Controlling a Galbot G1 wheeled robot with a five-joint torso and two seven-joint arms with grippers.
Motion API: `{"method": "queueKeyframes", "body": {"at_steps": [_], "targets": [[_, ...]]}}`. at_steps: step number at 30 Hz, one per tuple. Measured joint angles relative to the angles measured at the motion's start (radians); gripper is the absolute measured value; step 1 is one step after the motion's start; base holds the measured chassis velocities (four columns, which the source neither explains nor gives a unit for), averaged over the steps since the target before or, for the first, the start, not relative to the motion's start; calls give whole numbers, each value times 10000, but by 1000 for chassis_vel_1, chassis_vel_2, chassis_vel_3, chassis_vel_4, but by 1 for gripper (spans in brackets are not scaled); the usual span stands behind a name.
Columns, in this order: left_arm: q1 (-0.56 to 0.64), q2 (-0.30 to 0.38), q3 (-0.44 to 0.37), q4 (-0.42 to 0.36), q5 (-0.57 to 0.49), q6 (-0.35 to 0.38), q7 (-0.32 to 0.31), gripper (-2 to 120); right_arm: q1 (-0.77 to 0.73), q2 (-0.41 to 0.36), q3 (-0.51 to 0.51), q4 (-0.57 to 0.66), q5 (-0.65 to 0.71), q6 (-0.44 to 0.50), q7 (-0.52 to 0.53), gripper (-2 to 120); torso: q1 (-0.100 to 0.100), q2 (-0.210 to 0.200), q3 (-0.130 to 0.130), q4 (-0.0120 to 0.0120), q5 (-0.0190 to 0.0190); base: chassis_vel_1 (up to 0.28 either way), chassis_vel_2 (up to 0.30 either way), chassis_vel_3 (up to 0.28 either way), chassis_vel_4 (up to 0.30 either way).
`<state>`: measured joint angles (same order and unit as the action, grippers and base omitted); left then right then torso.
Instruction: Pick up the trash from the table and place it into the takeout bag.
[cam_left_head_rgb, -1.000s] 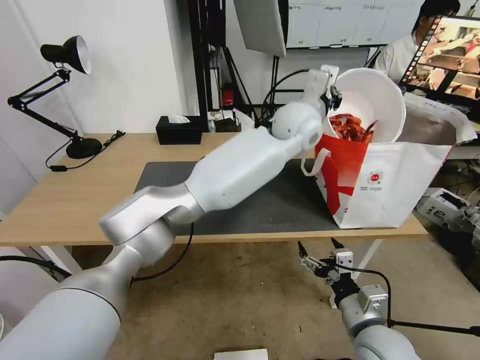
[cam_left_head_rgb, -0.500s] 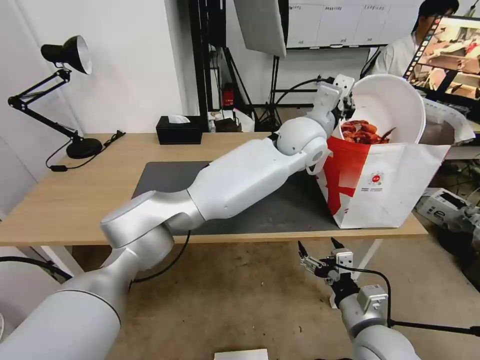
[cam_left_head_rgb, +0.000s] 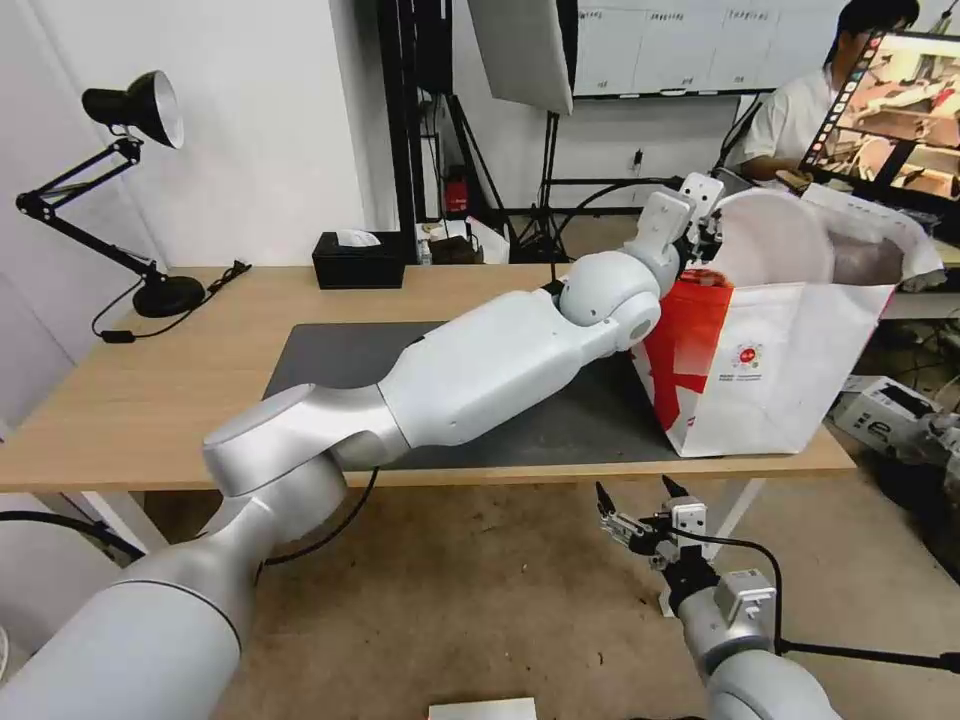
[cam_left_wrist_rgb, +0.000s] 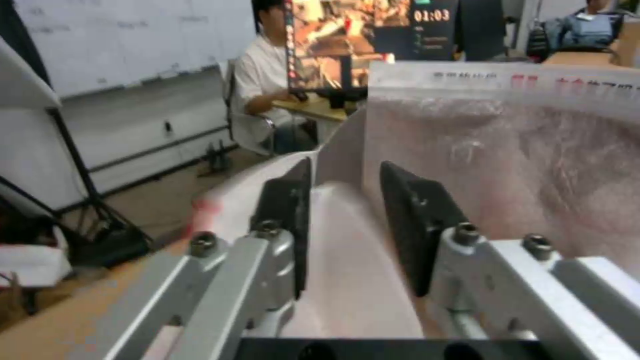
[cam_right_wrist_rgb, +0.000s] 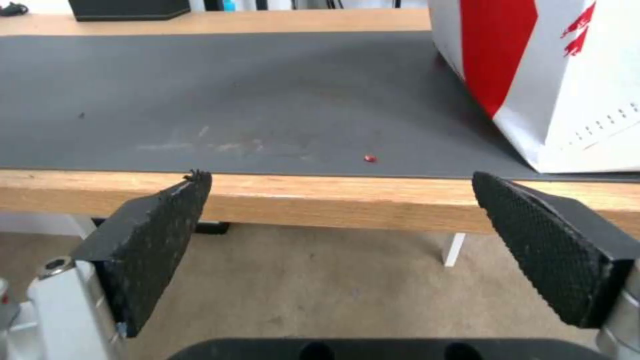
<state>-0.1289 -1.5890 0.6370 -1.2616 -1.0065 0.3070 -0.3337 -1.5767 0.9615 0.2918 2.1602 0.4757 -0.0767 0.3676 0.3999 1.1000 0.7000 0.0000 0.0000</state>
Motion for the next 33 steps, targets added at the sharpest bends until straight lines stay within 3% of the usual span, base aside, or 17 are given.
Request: {"method": "queueKeyframes", "body": {"at_steps": [11, 19, 20, 23, 33], "targets": [[88, -2, -80, -191, -275, 99, -35, 74, 0, 0, 0, 0, 0, 0, 0, 100, 0, 0, 0, -1, 0, 0, 0, 0, 0], [47, 814, -166, -964, -482, -41, -262, 99, 0, 0, 0, 0, 0, 0, 0, 100, 0, 0, 0, -1, -1, 0, 0, 0, 0], [47, 814, -166, -964, -482, -41, -262, 99, 0, 0, 0, 0, 0, 0, 0, 100, 0, 0, 0, -1, -1, 0, 0, 0, 0], [166, 1780, -227, -1836, -534, -143, -456, 100, 0, 0, 0, 0, 0, 0, 0, 100, 0, 0, 0, 4, -3, 0, 0, 0, 0], [694, 3095, -662, -3354, -560, -149, -817, 100, 0, 0, 0, 0, 0, 0, 0, 100, 0, 0, 0, -1, -3, 0, 0, 0, 0]]}}
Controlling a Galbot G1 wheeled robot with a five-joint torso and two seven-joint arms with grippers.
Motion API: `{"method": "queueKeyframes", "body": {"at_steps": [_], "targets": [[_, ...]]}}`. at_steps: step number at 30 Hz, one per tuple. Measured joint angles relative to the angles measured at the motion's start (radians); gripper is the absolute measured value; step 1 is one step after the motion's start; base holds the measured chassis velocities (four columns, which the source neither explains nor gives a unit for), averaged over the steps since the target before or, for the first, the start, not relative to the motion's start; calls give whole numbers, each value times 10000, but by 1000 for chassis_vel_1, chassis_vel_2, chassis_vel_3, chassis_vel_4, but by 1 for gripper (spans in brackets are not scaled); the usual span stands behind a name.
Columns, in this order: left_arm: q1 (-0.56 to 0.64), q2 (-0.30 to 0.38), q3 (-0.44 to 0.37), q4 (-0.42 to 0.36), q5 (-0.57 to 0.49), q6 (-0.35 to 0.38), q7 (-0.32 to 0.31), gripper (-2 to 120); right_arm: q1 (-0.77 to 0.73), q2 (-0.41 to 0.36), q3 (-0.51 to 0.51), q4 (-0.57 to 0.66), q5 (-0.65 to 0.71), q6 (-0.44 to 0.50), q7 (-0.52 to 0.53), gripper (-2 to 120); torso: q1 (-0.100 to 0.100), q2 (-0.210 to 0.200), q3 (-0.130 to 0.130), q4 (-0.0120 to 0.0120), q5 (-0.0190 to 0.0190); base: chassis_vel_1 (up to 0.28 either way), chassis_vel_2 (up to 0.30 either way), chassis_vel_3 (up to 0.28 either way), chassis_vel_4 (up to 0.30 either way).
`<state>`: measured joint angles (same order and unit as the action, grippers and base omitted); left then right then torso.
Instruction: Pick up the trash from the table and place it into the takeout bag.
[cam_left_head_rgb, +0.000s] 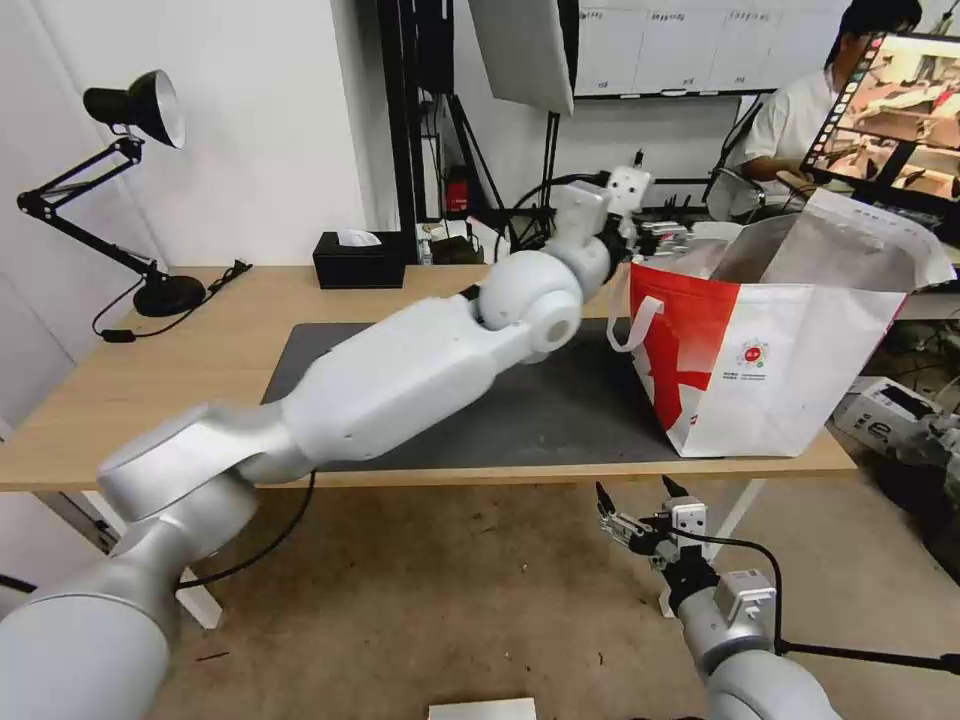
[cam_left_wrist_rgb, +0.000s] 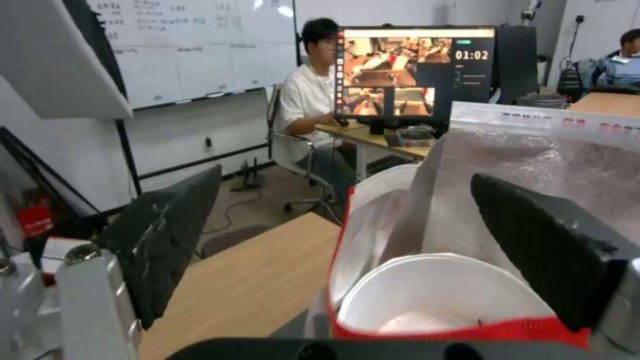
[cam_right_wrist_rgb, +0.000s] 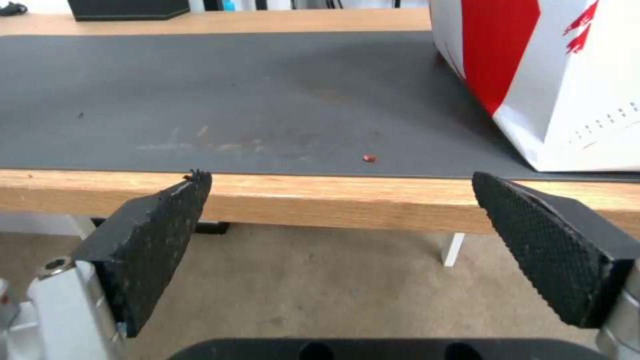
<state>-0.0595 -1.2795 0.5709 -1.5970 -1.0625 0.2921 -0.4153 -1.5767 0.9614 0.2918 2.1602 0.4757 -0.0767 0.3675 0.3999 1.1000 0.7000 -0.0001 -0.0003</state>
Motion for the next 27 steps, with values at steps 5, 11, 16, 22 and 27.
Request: {"method": "queueKeyframes", "body": {"at_steps": [5, 11, 16, 22, 27], "targets": [[677, 839, -470, -996, 23, 10, -255, 100, 0, 1, 0, 0, 0, 0, 0, 100, 0, 0, 0, 1, 0, 0, 0, 0, 0], [1658, 1607, -1150, -1826, 291, -37, -363, 100, 0, 0, 0, 0, 0, 0, 0, 100, 0, 0, 0, 1, 0, 0, 0, 0, 0], [3135, 2384, -2317, -2705, 925, -508, -373, 100, 0, 0, 0, 0, 0, 0, 0, 100, 0, 1, -1, 0, 0, 0, 0, 0, 0], [5191, 3160, -3759, -3572, 1862, -877, -294, 100, 0, 0, 1, 0, 0, 0, 0, 100, 0, 1, 0, 1, 0, 0, 0, 0, 0], [7777, 3756, -5715, -4470, 2940, -1235, 170, 100, 0, -1, 1, 0, 0, 0, 0, 100, -1, 1, 0, 7, 0, 0, 0, 0, 0]]}}
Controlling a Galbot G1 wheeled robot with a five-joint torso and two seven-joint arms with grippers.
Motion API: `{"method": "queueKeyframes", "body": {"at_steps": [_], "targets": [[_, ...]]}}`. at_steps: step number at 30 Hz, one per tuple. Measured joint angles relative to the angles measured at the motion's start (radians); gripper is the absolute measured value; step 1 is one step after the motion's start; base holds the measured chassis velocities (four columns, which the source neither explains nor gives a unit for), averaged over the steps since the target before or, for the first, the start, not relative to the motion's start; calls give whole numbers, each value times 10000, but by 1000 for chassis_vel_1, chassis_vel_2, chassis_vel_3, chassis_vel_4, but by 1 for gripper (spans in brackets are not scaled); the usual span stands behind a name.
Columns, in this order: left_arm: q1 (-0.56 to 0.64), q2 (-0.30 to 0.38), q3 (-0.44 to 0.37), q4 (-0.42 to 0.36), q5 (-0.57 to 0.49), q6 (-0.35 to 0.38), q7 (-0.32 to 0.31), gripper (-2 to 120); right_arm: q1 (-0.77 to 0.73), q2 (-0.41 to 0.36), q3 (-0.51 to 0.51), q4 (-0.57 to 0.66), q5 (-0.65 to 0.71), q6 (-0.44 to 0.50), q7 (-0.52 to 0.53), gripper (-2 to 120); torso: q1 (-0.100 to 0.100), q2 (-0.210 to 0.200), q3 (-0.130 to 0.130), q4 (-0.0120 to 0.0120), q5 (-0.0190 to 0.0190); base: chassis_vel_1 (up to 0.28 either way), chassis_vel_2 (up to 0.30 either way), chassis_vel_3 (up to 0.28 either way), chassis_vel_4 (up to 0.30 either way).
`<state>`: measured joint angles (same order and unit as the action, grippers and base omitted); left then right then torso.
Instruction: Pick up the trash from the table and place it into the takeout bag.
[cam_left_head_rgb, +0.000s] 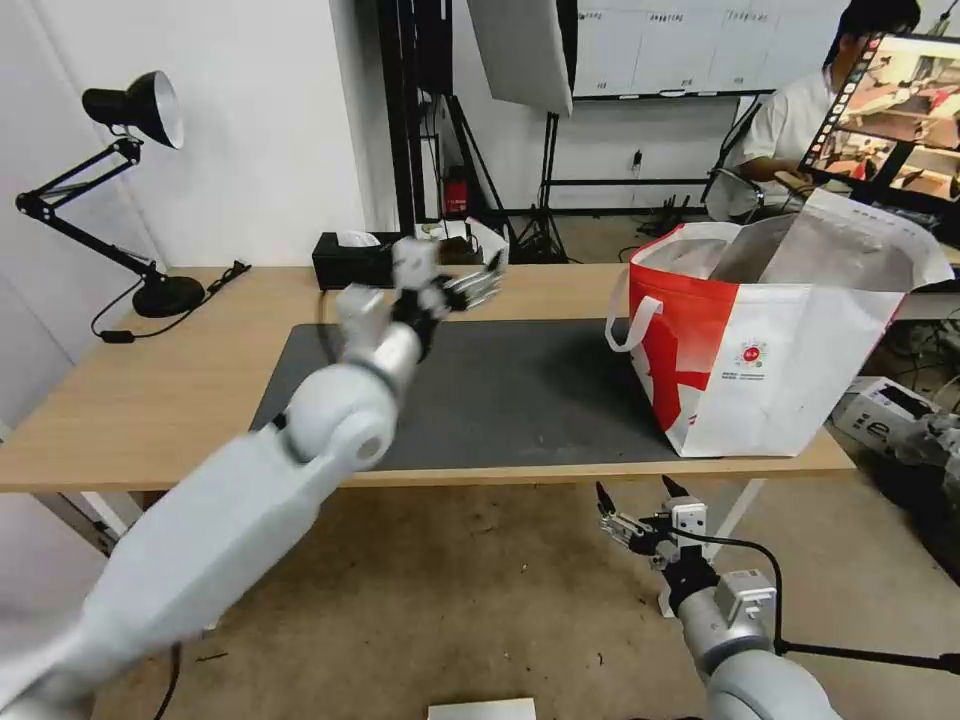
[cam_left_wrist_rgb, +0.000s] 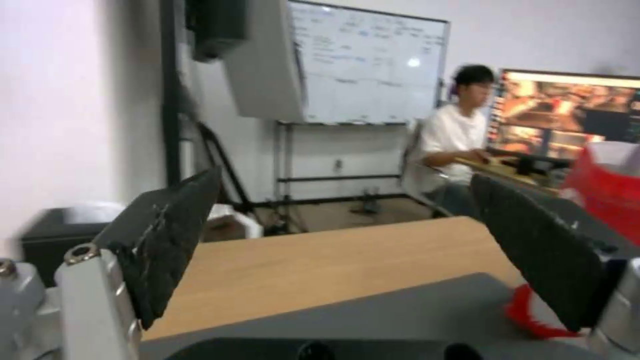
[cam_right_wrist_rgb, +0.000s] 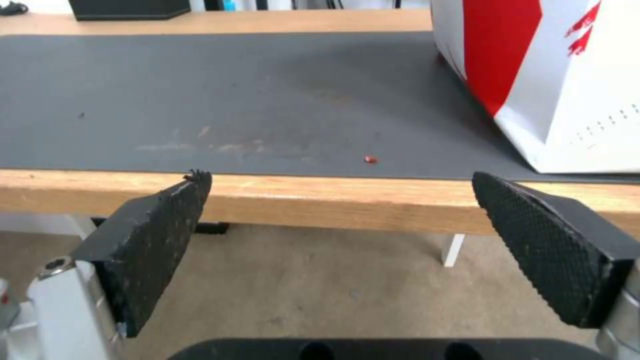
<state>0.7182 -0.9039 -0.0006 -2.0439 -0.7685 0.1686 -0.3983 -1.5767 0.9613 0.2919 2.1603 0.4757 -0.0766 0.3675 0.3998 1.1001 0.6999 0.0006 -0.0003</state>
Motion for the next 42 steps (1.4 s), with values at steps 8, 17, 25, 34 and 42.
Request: {"method": "queueKeyframes", "body": {"at_steps": [8, 17, 25, 34, 42], "targets": [[3096, -110, -1708, -853, 1789, -844, 104, 100, 0, 1, 0, 0, 0, 0, 0, 100, 1, 0, 0, -7, 3, 0, 0, 0, 0], [6557, -1670, -3559, -1744, 3619, -1661, 706, 100, 0, 1, 0, 0, 0, 0, 0, 100, 0, 1, -1, -5, 3, 0, 0, 0, 0], [8970, -2522, -4832, -2530, 4615, -2012, 1243, 100, 0, 1, 0, -1, 0, 0, 0, 100, -1, 1, -1, -4, 3, 0, 0, 0, 0], [10109, -3158, -5102, -2733, 5288, -2223, 1589, 100, 0, 0, 0, 0, 0, 0, 0, 100, 1, 0, 0, -6, 3, 0, 0, 0, 0], [10684, -3576, -5050, -2592, 5640, -2142, 1903, 100, 0, 1, 0, -1, 0, 0, 0, 100, 1, 0, 0, -6, 3, 0, 0, 0, 0]]}}
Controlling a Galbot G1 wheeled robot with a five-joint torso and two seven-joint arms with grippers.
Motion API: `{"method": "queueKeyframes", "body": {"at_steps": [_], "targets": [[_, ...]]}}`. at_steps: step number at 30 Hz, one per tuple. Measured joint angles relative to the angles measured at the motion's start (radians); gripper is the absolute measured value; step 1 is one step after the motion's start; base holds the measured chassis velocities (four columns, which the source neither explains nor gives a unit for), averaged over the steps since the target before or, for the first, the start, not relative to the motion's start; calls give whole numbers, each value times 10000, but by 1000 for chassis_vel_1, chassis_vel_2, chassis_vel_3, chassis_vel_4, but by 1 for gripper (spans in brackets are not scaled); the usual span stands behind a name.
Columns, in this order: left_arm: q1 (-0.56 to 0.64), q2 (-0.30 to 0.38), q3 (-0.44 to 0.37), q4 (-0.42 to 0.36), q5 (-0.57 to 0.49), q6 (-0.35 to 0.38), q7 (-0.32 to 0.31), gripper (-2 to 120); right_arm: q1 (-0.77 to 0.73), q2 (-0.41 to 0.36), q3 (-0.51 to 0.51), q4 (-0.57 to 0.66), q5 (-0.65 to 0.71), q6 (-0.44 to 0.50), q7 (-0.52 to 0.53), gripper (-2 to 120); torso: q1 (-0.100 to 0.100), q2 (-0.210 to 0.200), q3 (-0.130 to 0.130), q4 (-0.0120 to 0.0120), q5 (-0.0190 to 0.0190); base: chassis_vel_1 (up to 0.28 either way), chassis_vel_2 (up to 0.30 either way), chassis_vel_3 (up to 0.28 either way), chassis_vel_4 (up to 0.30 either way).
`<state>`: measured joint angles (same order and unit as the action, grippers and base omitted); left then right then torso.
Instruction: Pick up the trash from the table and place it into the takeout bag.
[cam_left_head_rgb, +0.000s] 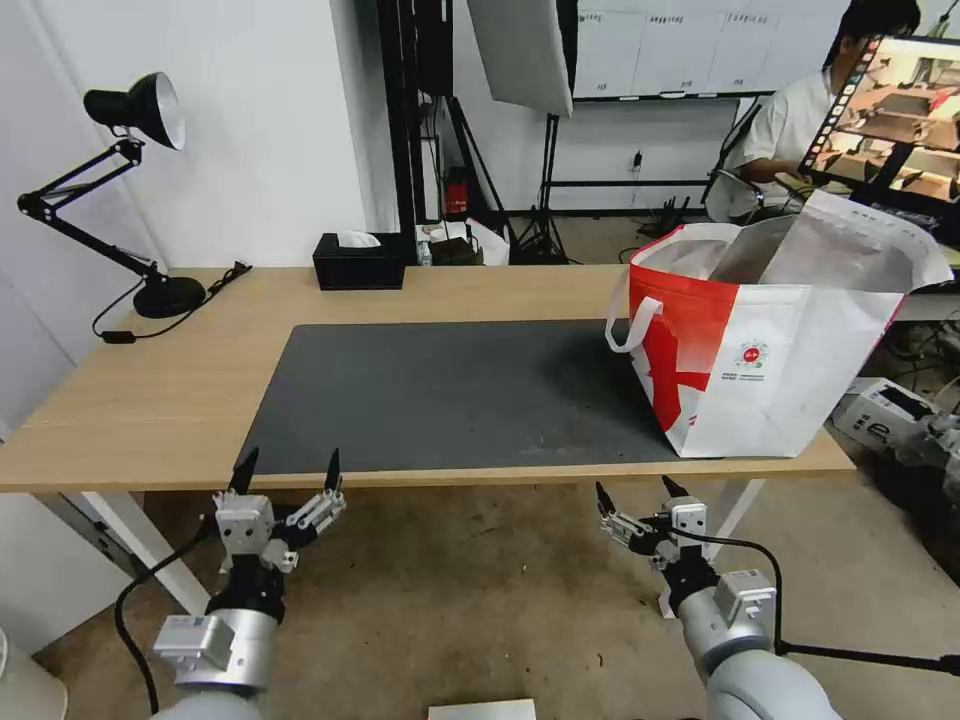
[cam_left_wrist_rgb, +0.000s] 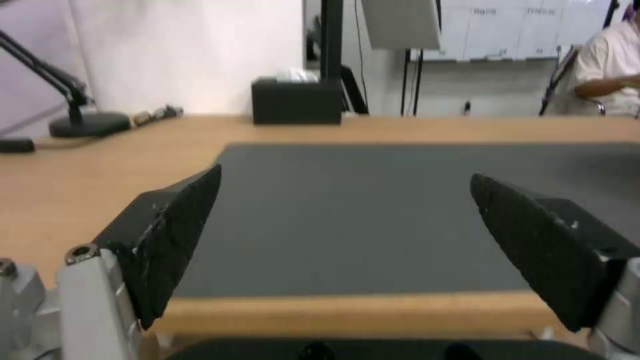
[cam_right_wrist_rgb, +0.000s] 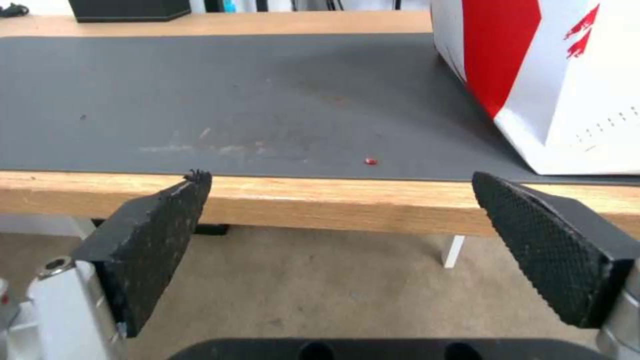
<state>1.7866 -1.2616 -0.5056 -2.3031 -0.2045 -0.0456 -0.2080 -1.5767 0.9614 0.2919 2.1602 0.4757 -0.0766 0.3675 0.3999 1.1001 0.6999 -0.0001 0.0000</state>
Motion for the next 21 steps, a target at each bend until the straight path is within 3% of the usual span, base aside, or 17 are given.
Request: {"method": "queueKeyframes", "body": {"at_steps": [8, 21], "targets": [[-80, -419, 177, 697, 64, -69, 395, 100, 0, 0, 0, 0, 0, 0, 0, 100, 1, -1, 1, 0, 0, 0, 0, 0, 0], [-268, -739, 311, 1235, 244, -134, 496, 100, 0, 0, 0, 0, 0, 0, 0, 100, 1, -1, 1, 1, 0, 0, 0, 0, 0]]}}
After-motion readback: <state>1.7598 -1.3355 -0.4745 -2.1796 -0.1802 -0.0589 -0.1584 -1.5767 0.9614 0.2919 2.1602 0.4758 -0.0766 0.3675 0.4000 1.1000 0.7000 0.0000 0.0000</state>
